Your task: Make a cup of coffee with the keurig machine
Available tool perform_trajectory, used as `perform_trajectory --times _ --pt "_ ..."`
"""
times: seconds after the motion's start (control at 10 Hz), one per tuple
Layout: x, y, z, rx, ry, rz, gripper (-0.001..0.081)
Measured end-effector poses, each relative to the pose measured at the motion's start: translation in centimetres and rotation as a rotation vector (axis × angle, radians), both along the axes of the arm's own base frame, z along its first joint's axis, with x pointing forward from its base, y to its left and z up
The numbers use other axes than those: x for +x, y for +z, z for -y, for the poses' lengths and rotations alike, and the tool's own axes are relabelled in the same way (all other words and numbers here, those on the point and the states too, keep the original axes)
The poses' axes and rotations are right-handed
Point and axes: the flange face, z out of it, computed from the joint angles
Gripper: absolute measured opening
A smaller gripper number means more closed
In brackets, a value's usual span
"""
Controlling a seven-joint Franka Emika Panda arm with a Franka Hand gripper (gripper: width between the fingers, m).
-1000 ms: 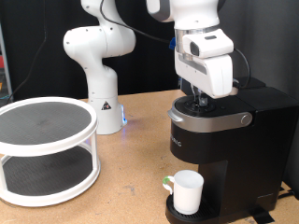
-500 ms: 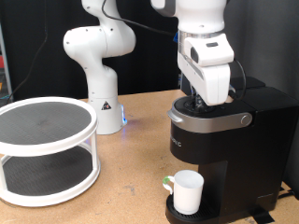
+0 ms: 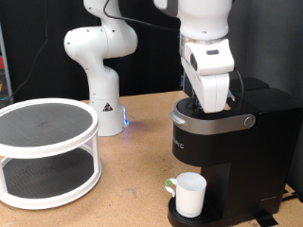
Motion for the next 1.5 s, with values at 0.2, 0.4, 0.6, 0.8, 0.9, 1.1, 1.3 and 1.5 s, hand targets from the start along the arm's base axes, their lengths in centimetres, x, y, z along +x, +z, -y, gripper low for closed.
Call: perform_trajectory --times 0.2,0.4,0.6,0.8,0.9,1.1,1.3,1.5 --pt "0.17 -0.07 0.21 0.014 -0.012 -0.013 0.0002" --pt "0.19 -0.09 0.29 0.021 -0.017 -0.015 0.0002" --pt "0.2 -0.09 0.31 0.024 -0.01 -0.014 0.0002" --pt "0.19 -0.1 0.32 0.022 -0.009 -0.014 0.0002" --pt "0.18 -0.1 0.32 0.022 -0.009 -0.015 0.0002" --pt "0.15 -0.11 0.35 0.019 -0.006 -0.017 0.0002" --pt "-0.18 -0.17 0.48 0.006 0.003 -0.049 0.0002" --pt "-0.18 -0.21 0.49 0.0 0.004 -0.078 0.0002"
